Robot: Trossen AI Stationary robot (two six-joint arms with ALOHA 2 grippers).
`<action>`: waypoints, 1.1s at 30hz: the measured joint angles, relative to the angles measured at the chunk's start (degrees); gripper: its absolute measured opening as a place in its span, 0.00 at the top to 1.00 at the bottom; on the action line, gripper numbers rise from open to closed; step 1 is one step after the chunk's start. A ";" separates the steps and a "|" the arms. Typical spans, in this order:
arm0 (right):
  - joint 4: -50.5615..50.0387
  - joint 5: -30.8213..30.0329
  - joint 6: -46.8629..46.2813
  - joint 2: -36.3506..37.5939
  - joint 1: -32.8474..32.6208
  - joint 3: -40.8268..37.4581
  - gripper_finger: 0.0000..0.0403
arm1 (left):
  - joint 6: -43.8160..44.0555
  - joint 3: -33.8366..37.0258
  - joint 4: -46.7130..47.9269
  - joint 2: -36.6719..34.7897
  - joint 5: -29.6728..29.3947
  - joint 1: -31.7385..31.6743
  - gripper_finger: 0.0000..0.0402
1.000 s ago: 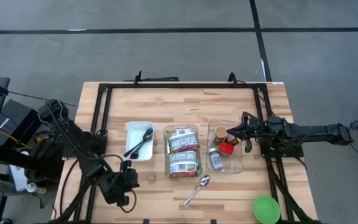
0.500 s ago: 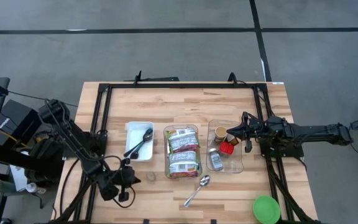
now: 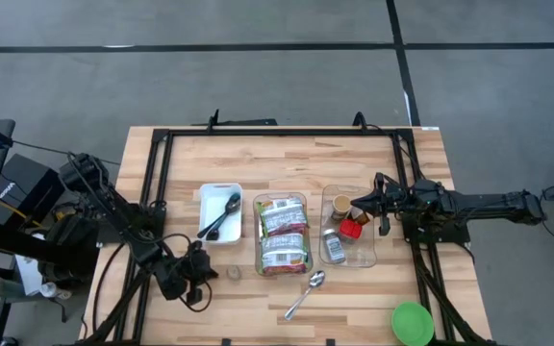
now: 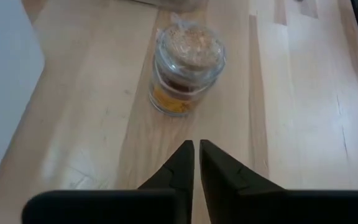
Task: Pick & Place Food Item
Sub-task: Put the brown seasoning bottle into the right transparent bin
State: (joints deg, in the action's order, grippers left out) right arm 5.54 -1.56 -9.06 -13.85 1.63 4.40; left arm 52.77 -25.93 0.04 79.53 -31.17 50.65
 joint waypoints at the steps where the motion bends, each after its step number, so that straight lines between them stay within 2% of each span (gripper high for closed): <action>1: 0.00 0.00 0.00 0.00 -0.02 0.00 1.00 | 0.00 0.00 0.01 0.00 0.15 0.00 0.94; 6: 0.00 0.00 0.00 0.00 0.00 0.00 1.00 | 0.00 0.00 -0.30 0.00 0.27 0.00 0.87; 14: -0.01 0.00 0.00 0.00 0.00 0.00 1.00 | -4.35 -0.02 -4.16 0.00 4.56 0.09 0.69; 18: -0.02 0.00 0.00 0.00 0.00 0.00 1.00 | -3.77 -0.20 -4.16 0.01 4.56 0.09 0.65; 24: -0.01 0.00 0.00 0.00 0.00 0.00 1.00 | -4.50 -2.48 -4.03 0.02 4.43 0.07 0.68; 33: -0.01 0.00 0.00 0.00 0.00 0.00 1.00 | -4.37 -5.36 -3.86 0.02 4.23 0.09 0.83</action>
State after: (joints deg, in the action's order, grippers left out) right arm 5.53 -1.56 -9.06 -13.85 1.63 4.40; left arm 48.40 -31.29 -3.81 79.55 -26.94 50.74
